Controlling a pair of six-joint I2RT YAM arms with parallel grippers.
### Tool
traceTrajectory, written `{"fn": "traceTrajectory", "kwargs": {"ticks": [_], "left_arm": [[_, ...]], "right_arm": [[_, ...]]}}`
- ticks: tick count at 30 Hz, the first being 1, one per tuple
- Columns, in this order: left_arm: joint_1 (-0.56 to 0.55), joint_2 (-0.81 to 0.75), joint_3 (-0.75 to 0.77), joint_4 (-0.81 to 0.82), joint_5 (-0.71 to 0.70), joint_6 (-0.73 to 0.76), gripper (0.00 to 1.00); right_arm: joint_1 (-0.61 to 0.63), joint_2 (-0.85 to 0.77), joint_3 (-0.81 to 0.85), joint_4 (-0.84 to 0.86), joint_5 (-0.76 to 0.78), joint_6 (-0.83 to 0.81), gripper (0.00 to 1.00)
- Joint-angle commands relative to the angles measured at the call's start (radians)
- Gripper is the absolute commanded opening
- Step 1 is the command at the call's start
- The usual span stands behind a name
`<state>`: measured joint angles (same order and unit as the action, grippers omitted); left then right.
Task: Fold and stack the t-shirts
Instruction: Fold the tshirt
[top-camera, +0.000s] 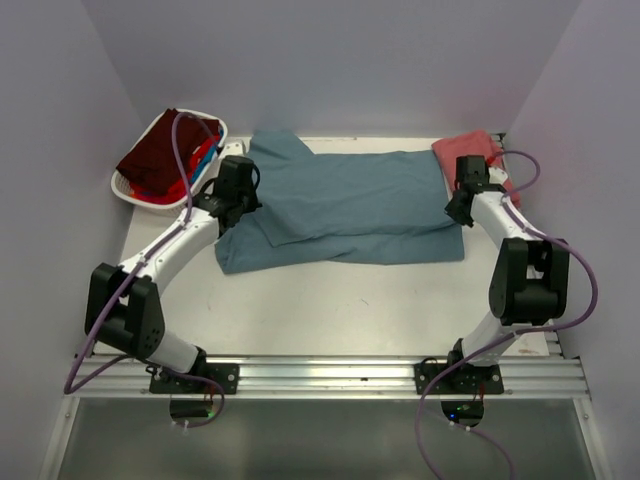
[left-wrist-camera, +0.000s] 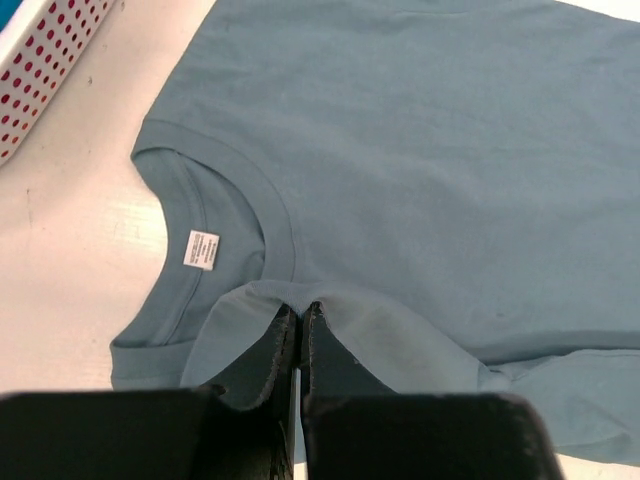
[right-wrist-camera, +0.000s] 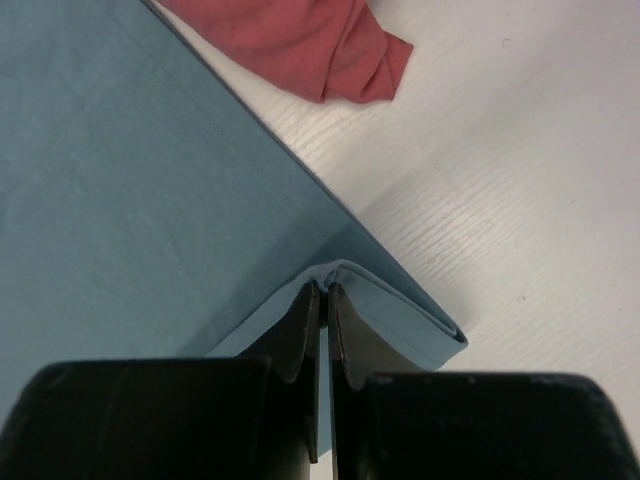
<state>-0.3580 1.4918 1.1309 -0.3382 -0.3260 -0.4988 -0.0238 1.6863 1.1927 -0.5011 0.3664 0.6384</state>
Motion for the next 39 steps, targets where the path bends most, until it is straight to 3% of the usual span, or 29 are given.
{"fn": "traceTrajectory", "kwargs": {"ticks": [1,10,15,28,39], "left_arm": [[0.008,0.063,0.061,0.039,-0.021,0.042,0.0],[0.011,0.163,0.168,0.002,-0.03,0.075,0.0],[0.01,0.102,0.178,-0.07,0.025,0.075,0.0],[-0.09,-0.415,-0.098,-0.35,0.065,-0.092,0.0],[-0.118,-0.57,-0.16,-0.53,0.081,-0.162,0.0]], "right_arm": [[-0.008,0.003,0.054,0.029,0.032,-0.002,0.0],[-0.014,0.073,0.088,0.049,0.013,-0.003,0.0],[-0.015,0.026,0.055,0.05,-0.006,-0.009,0.0],[-0.015,-0.344,-0.166,-0.072,-0.106,-0.039,0.0],[-0.015,-0.596,-0.238,-0.226,-0.141,-0.078,0.0]]}}
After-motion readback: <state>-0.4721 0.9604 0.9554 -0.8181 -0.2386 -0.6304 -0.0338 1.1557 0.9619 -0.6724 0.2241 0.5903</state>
